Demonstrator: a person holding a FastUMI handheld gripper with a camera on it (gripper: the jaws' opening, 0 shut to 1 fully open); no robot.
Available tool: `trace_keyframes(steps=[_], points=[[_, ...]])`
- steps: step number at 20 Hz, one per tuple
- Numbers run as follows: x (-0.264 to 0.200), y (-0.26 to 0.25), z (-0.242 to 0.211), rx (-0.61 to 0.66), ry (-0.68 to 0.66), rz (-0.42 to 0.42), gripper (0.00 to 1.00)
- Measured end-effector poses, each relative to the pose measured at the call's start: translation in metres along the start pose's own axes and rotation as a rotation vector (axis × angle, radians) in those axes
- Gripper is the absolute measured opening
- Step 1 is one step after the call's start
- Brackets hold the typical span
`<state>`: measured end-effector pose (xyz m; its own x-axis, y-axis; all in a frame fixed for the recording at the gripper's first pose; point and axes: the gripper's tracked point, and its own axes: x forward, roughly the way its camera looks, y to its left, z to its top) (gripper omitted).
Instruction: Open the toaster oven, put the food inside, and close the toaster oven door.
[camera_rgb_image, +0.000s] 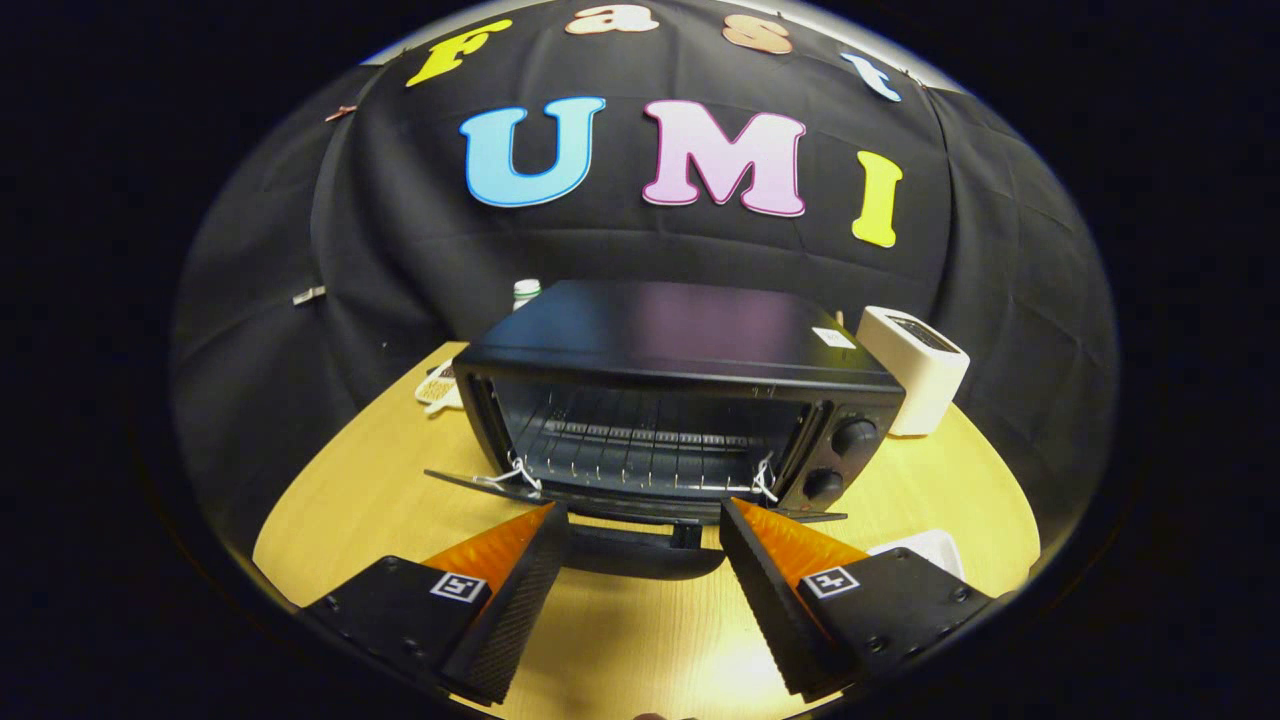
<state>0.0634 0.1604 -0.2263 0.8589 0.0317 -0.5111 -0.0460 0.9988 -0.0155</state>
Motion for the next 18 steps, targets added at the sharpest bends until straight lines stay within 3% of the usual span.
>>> trace_keyframes(steps=[4,7,10,18], points=[[-0.008,0.002,-0.034,-0.056,0.045,0.021,0.99],[-0.007,0.004,-0.088,-0.031,0.196,0.044,0.99],[-0.009,-0.014,-0.137,-0.005,0.338,0.015,0.99],[-0.048,-0.06,-0.106,-0.043,0.251,0.05,0.99]])
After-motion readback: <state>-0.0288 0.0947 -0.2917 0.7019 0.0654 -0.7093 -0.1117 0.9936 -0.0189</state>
